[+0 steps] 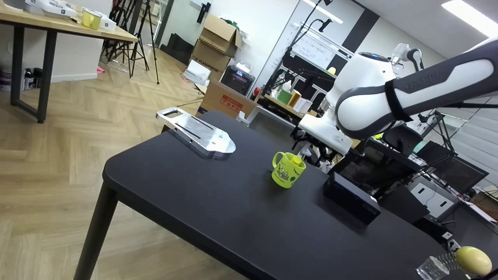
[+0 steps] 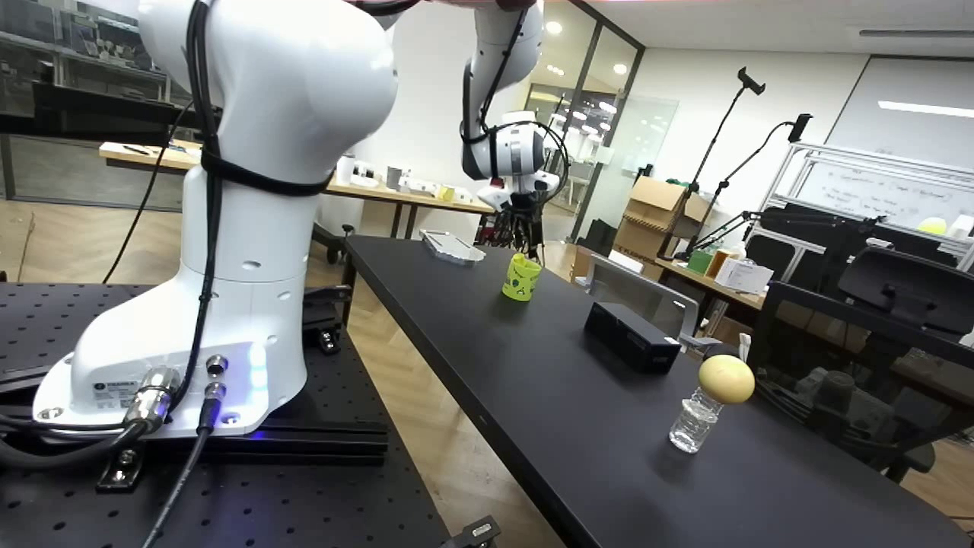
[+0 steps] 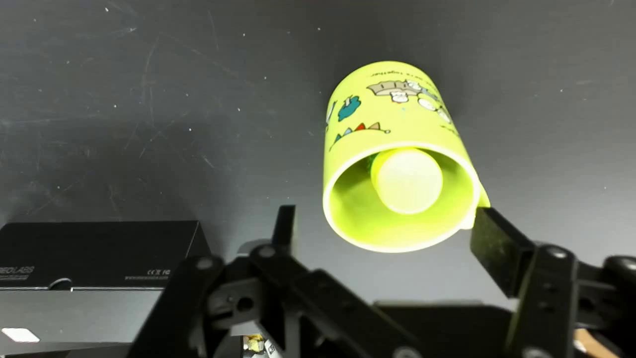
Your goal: Take the glue stick from the green cup and put it on the black box
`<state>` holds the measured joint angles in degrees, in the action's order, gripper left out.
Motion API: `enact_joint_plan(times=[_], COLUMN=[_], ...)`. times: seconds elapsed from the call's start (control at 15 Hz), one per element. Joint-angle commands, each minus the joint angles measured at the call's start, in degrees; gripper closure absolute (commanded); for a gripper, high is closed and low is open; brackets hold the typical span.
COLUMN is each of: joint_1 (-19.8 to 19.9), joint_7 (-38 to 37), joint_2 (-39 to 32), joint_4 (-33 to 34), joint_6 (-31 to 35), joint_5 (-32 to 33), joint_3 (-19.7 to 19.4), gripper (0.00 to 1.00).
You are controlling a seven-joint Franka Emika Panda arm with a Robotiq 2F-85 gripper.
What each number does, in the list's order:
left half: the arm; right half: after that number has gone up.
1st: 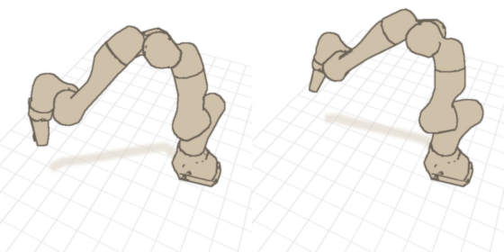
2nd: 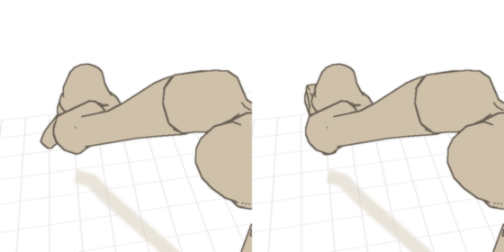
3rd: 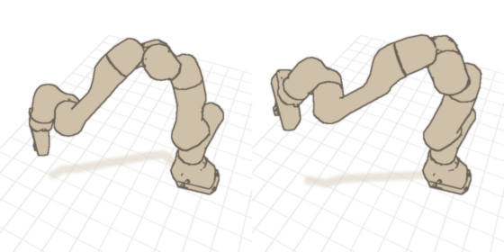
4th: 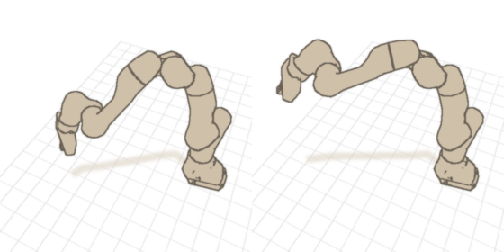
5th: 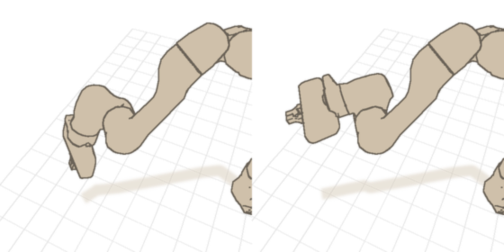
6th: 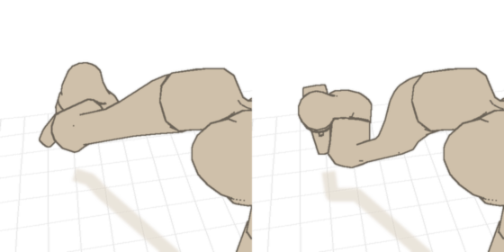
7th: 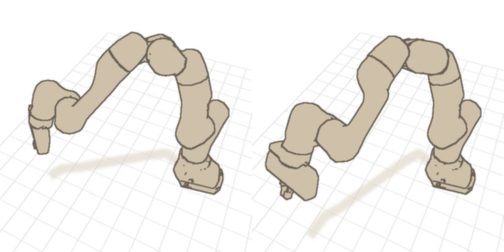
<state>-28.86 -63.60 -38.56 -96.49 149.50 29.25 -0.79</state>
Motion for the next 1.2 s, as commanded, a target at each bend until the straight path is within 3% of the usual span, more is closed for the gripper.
enact_joint_plan(times=[0.0,0.47,0.73,0.87,1.13], joint_1=[-1.42,-0.97,0.26,1.93,3.83], joint_7=[0.69,2.5,6.55,11.3,19.02], joint_2=[-1.95,-1.84,2.71,6.05,11.91], joint_4=[2.07,2.26,1.72,1.12,1.56], joint_6=[-0.1,-0.12,-1.66,-4.09,-9.85], joint_5=[-2.23,-6.75,-10.12,-12.75,-13.58], joint_3=[-1.23,-0.89,0.12,1.78,1.58], gripper=[0.4,0.89,0.91,0.91,0.91])
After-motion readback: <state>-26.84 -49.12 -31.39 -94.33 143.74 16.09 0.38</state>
